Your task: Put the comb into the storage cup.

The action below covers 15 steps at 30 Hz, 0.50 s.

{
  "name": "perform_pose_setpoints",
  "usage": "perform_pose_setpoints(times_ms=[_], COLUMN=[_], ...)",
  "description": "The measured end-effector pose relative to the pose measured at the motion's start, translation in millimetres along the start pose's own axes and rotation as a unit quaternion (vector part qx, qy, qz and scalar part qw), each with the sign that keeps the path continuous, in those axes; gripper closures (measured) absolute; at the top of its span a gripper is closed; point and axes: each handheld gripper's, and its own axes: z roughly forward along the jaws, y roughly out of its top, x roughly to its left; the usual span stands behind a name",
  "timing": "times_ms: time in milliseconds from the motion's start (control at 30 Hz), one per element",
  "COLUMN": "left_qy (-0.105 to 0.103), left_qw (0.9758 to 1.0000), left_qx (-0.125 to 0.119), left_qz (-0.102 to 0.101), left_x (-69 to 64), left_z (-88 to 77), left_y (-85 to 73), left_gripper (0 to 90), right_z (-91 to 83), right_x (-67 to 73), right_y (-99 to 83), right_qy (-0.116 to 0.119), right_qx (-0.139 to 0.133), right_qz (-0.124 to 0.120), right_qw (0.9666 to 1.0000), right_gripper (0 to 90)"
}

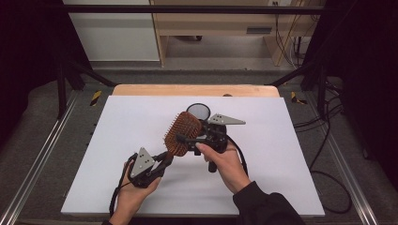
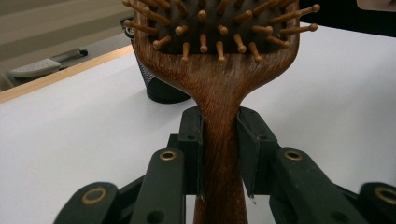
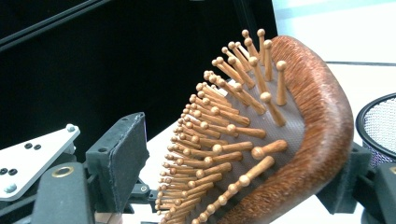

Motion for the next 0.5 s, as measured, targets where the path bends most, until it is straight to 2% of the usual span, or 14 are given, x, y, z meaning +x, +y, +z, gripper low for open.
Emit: perform_pose_setpoints(times_ms=[200,500], left_qy=[0.002,0.000], left_qw=[1.0000,1.0000], left_qx=[-0.005,-0.004], left_qz=[-0.003,-0.007], left_x=[-0.9,-0.4], left_z=[-0.1,0.5], left_y=[-0.1,-1.1], left_gripper=[73.0,73.0], right_z=[0.5,2.2], right_x=[5.1,5.6], right_y=[2.6,3.2], right_qy=[0.002,0.000], right_qx=[0.000,0.002], right_qz=[-0.009,-0.007], right_qw=[1.0000,1.0000], right_gripper=[24.8,26.2])
